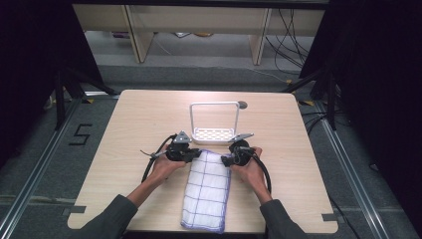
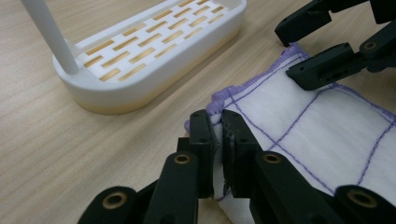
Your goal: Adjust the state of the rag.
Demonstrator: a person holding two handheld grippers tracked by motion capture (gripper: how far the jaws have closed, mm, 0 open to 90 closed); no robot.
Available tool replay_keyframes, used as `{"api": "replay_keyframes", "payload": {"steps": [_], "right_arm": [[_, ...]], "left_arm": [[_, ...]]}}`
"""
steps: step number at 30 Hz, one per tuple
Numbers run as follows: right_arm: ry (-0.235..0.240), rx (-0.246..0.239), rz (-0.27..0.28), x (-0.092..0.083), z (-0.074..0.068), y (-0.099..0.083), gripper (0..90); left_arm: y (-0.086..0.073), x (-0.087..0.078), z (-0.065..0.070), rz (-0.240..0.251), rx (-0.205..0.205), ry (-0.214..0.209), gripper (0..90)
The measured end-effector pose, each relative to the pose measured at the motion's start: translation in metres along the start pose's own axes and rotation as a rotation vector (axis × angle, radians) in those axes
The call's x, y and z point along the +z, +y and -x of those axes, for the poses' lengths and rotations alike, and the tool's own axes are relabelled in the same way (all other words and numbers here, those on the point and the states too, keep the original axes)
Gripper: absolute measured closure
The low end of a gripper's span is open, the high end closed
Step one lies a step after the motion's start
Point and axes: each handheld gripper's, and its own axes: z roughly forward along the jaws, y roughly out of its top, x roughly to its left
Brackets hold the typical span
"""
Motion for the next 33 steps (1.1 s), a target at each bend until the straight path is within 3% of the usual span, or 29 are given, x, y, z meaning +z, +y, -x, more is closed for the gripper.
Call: {"api": "replay_keyframes", "payload": {"steps": [4, 8, 14, 16, 18, 20, 22, 29, 30, 33], "right_arm": [[0.033, -0.035, 0.007, -0.001, -0.005, 0.000, 65.0], [0.099, -0.036, 0.013, -0.001, -0.004, -0.001, 80.8], [0.099, -0.066, 0.011, -0.003, -0.008, 0.000, 83.8], [0.114, -0.085, 0.035, -0.005, -0.008, 0.002, 84.0], [0.120, -0.070, 0.045, -0.006, -0.008, 0.003, 84.1], [0.113, -0.096, 0.064, -0.007, -0.007, 0.004, 84.1], [0.130, -0.075, 0.075, -0.011, -0.009, 0.006, 84.1], [0.127, -0.105, 0.106, -0.030, -0.013, 0.012, 84.1], [0.122, -0.108, 0.132, -0.030, -0.014, 0.012, 84.1], [0.131, -0.112, 0.125, -0.036, -0.012, 0.012, 84.1]], "left_arm": [[0.000, 0.000, -0.001, 0.001, -0.011, -0.007, 82.9], [0.002, -0.003, -0.001, 0.006, -0.011, -0.011, 82.8], [0.005, -0.009, 0.001, 0.022, -0.023, -0.029, 83.2], [0.007, -0.014, 0.001, 0.024, -0.029, -0.029, 83.5], [0.007, -0.018, 0.001, 0.036, -0.032, -0.033, 83.5], [0.008, -0.021, 0.000, 0.038, -0.033, -0.037, 83.7], [0.010, -0.025, 0.002, 0.050, -0.032, -0.032, 83.8], [0.017, -0.035, 0.007, 0.070, -0.020, -0.048, 83.9], [0.018, -0.036, 0.008, 0.076, -0.017, -0.046, 83.9], [0.021, -0.038, 0.011, 0.088, -0.017, -0.046, 84.0]]}}
